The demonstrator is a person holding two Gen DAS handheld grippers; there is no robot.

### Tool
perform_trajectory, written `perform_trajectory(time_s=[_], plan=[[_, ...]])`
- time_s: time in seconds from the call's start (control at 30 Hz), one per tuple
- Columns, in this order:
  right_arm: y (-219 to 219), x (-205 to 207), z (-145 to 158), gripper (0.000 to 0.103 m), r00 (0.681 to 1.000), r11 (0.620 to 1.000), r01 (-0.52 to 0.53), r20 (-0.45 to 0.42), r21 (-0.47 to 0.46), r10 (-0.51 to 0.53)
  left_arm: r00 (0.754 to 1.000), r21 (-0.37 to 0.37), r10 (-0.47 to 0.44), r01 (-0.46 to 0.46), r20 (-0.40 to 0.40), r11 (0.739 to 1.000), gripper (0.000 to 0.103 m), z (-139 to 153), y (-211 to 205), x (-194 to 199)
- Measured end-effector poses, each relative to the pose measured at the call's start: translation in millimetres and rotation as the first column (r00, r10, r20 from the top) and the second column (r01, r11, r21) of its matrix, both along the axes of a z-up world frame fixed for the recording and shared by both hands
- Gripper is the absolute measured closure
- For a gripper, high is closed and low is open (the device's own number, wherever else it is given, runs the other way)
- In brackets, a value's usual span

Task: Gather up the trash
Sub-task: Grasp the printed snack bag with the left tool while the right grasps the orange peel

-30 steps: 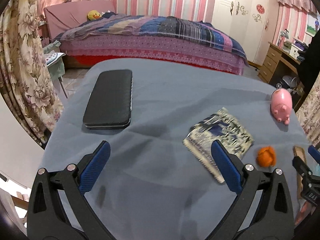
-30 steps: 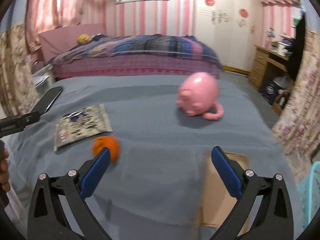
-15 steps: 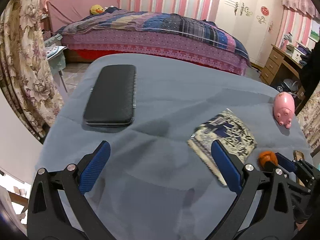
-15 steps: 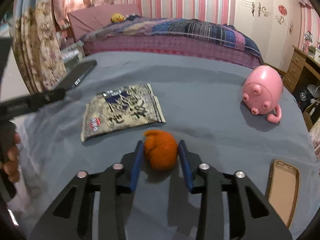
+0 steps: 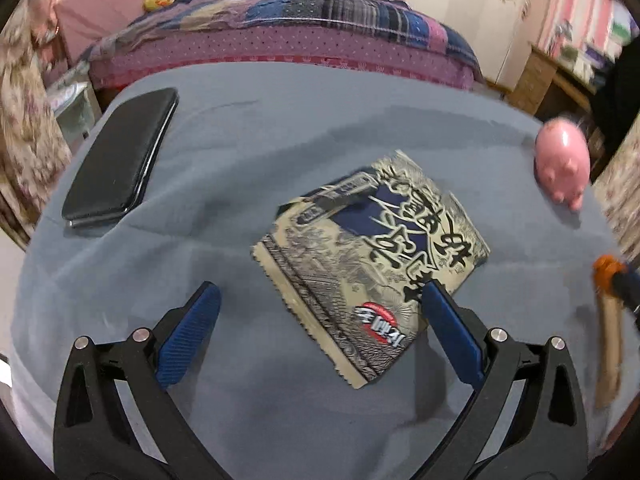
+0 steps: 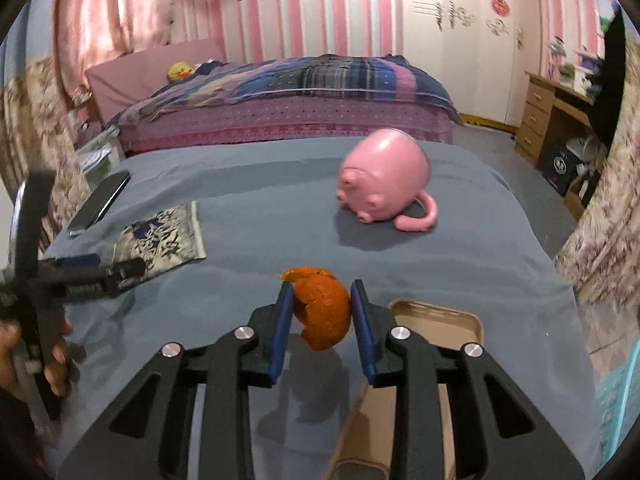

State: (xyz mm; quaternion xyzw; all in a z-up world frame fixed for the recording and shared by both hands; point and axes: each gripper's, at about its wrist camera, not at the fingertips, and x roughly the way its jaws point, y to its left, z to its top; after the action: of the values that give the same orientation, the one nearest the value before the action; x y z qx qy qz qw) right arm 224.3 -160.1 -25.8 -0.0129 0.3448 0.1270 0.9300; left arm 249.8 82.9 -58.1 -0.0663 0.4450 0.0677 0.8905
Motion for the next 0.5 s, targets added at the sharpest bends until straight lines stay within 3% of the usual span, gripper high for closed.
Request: perform_trajectory(time_s=[0.1, 0.27, 0.4, 0.5], plan=[[-1, 4, 0, 0.073, 1.0, 1.0, -0.011, -0.002, -0.004, 0.011, 1.0, 0.004, -0.017, 0.017, -0.01, 1.0, 0.009, 0, -10, 1], [3, 1, 2, 0.073, 0.999, 0.999, -0.04, 0.024, -0.035, 0.041, 0.998, 0.058, -0.069, 0.07, -0.013, 0.996, 0.038, 5, -29, -1], [2, -2, 5, 0.073, 0.998, 0.999, -0.042, 0.036, -0.035, 0.043, 0.997, 0.065, -0.081, 0.082, -0.017, 0.994, 0.047, 8, -35, -1], [-2, -1, 6, 0.073, 0.999, 0.999, -0.034, 0.039, -0.032, 0.035, 0.995, 0.055, -0.096, 0.097, -0.014, 0.994, 0.062, 11, -37, -3]])
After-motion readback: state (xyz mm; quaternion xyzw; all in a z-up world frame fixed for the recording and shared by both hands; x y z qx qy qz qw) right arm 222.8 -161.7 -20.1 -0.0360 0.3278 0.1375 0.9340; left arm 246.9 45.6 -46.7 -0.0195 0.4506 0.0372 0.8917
